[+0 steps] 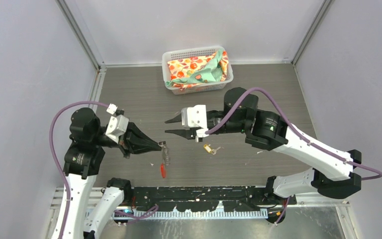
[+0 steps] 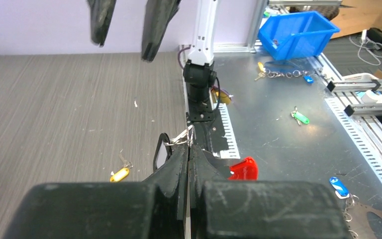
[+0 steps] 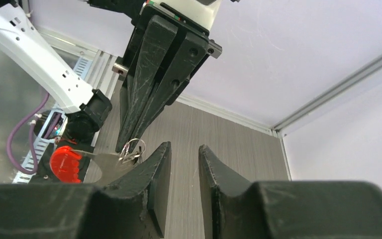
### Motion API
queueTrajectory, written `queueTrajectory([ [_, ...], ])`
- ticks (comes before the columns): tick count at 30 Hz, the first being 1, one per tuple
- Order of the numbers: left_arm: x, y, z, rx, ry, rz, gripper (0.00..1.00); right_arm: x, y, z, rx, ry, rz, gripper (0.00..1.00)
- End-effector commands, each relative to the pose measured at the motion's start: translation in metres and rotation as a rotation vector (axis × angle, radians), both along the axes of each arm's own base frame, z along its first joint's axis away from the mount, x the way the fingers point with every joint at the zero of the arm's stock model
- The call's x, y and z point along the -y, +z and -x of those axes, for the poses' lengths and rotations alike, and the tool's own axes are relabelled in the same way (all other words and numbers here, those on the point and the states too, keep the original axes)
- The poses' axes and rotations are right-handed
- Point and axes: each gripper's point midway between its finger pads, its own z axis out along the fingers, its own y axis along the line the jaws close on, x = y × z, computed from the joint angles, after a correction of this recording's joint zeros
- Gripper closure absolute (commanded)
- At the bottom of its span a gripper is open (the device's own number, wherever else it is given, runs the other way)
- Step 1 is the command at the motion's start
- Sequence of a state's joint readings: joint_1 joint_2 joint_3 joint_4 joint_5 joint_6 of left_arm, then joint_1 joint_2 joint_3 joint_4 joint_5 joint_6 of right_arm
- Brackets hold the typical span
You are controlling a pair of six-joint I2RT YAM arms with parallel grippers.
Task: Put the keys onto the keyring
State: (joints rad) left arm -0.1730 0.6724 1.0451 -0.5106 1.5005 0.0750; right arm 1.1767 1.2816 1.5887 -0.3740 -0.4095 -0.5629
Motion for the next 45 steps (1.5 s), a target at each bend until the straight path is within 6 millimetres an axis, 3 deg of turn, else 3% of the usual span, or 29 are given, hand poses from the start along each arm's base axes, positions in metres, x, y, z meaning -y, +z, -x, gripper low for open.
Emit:
queueTrajectory([
  [1,0.003,0.021,-0.018,-0.054,0.099,0.040,1.00,0.026,0.024,-0.002,-0.082,-0.092,-0.046,0.67],
  [7,0.005,0.051,-0.039,-0.107,0.235,0.171,1.00,0.042,0.020,0.007,-0.220,-0.113,-0.048,0.65],
  [10,0.004,0.056,-0.038,-0.101,0.246,0.185,1.00,0.046,0.026,0.014,-0.301,-0.103,-0.084,0.71],
  [14,0.003,0.068,-0.037,-0.072,0.262,0.212,1.00,0.041,0.027,0.026,-0.408,-0.050,-0.103,0.77],
  [24,0.000,0.089,-0.033,-0.047,0.305,0.275,1.00,0.021,0.025,0.041,-0.605,0.078,-0.094,0.74],
  [37,0.000,0.096,-0.028,-0.051,0.295,0.291,1.00,0.007,0.025,0.017,-0.676,0.058,-0.119,0.71],
  [45,-0.001,0.100,-0.027,-0.047,0.303,0.302,1.00,-0.004,0.031,0.013,-0.710,0.107,-0.099,0.71],
])
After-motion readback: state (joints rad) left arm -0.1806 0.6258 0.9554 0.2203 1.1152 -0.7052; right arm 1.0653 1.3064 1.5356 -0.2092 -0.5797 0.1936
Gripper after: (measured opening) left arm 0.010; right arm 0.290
